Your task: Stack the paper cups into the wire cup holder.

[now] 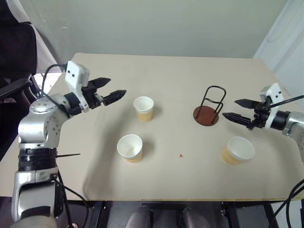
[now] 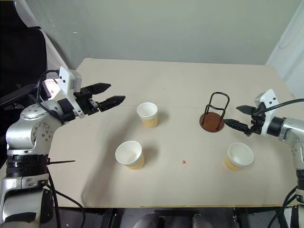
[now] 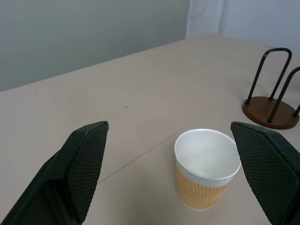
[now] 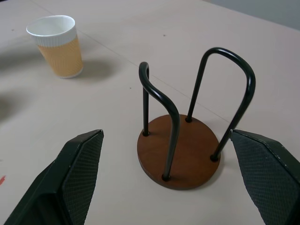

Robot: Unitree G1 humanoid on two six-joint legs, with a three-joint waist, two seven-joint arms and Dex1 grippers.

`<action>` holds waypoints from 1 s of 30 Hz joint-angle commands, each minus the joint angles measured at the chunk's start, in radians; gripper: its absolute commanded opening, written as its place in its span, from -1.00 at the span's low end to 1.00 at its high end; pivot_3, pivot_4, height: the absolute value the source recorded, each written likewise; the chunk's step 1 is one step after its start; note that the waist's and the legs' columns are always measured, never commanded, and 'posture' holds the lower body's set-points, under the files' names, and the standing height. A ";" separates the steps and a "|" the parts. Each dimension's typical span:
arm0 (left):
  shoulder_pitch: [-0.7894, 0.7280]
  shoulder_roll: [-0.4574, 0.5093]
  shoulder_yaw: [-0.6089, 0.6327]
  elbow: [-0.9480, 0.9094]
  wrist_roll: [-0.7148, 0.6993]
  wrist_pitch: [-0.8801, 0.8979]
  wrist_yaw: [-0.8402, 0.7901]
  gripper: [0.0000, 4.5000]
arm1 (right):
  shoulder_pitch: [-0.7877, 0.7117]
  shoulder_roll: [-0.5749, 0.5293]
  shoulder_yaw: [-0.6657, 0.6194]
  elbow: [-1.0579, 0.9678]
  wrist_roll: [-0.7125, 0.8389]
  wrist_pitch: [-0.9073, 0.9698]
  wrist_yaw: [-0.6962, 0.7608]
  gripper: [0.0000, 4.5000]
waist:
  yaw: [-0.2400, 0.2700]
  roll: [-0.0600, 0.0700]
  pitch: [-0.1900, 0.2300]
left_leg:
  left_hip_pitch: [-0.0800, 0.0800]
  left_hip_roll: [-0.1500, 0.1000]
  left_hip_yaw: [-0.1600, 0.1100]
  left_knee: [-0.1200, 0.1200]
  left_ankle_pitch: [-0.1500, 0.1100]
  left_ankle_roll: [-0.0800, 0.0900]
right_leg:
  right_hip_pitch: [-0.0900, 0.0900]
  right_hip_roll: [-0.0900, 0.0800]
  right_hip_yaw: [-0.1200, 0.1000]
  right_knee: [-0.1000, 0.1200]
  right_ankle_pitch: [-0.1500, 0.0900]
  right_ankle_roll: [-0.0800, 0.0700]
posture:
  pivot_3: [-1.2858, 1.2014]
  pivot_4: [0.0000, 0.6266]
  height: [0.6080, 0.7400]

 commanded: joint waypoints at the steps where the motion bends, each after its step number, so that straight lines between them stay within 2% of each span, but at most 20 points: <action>1: -0.067 0.008 -0.014 0.026 0.014 -0.037 -0.051 0.99 | 0.025 -0.040 -0.024 -0.053 -0.001 0.012 0.004 0.97 | 0.001 0.000 0.000 | 0.000 0.000 0.000 0.000 0.000 0.000 | 0.000 0.000 0.000 0.000 0.000 0.000 | 0.03 -0.52 1.00; 11: -0.117 -0.019 -0.068 0.061 0.010 -0.030 -0.161 0.99 | 0.082 -0.066 -0.030 -0.108 0.010 0.032 0.001 0.97 | -0.002 0.000 0.000 | 0.000 0.000 0.000 0.000 0.000 0.000 | 0.000 0.000 0.000 0.000 0.000 0.000 | 0.03 -0.52 1.00; 15: -0.100 -0.006 -0.091 -0.009 -0.047 0.050 -0.258 0.99 | 0.064 -0.050 -0.011 -0.118 0.008 0.046 -0.010 0.97 | -0.001 0.000 0.000 | -0.001 0.000 0.000 0.000 0.000 0.000 | 0.000 0.000 0.000 0.000 0.000 0.000 | 0.03 -0.52 1.00; 24: -0.078 0.042 -0.152 -0.111 -0.049 0.096 -0.388 0.99 | -0.011 -0.012 0.089 -0.093 -0.010 0.047 0.015 0.97 | -0.006 0.000 0.000 | 0.000 0.000 0.000 0.000 0.000 0.001 | 0.000 0.000 0.000 -0.001 0.000 0.000 | 0.03 -0.52 1.00; 30: -0.085 0.080 -0.164 -0.130 -0.047 0.105 -0.416 0.99 | -0.058 0.011 0.137 -0.041 -0.039 0.024 0.030 0.97 | -0.007 0.000 0.000 | 0.000 0.000 0.000 0.000 0.001 0.001 | 0.000 0.000 0.000 -0.002 0.000 0.000 | 0.03 -0.52 1.00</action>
